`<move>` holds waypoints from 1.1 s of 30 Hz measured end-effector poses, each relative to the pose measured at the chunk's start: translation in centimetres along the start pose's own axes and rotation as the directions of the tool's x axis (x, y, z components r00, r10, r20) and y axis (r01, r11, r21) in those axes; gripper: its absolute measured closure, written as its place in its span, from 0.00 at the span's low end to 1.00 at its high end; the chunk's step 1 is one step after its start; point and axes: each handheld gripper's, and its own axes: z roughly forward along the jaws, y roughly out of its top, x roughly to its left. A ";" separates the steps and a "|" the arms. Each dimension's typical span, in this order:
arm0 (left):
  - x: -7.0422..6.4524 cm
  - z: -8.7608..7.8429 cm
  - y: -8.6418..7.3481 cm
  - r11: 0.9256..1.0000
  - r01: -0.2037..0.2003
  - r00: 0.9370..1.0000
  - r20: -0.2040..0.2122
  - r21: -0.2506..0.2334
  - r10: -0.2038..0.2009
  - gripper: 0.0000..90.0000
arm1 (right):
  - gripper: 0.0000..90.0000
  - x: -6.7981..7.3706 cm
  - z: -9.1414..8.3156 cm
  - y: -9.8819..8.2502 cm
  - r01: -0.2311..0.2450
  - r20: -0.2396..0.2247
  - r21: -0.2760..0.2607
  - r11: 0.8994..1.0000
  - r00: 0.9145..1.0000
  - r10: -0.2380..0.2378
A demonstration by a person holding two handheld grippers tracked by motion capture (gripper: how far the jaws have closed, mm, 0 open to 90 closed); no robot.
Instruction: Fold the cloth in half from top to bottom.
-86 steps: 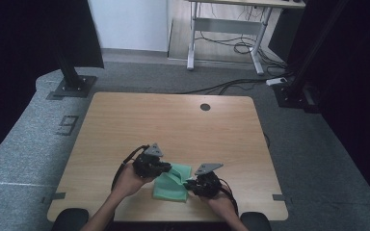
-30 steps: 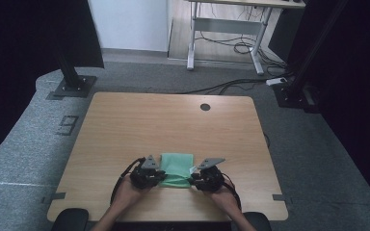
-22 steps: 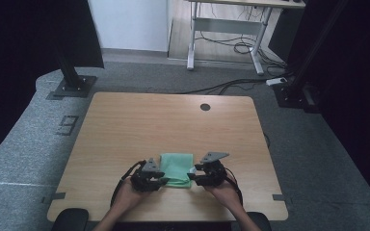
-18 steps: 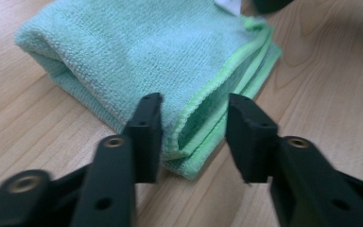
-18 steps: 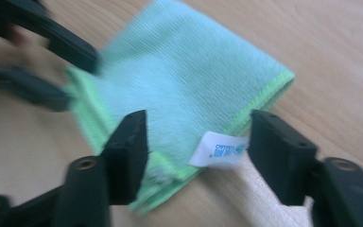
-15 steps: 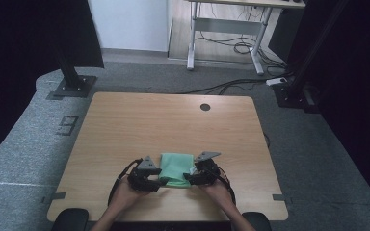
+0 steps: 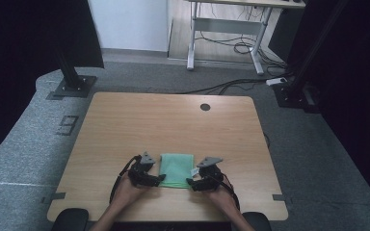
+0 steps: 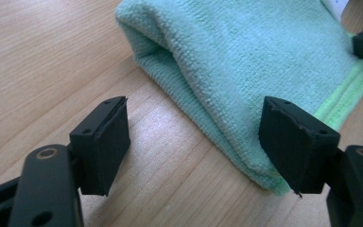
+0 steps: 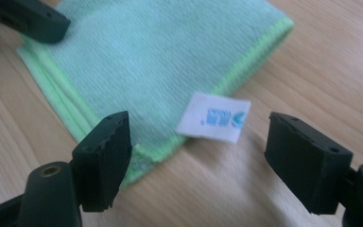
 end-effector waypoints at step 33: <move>4.5 3.1 4.0 0.995 0.096 0.988 -0.122 0.001 -0.095 0.17 | 0.22 -0.3 0.6 0.0 -0.039 0.039 -0.009 0.999 0.998 0.039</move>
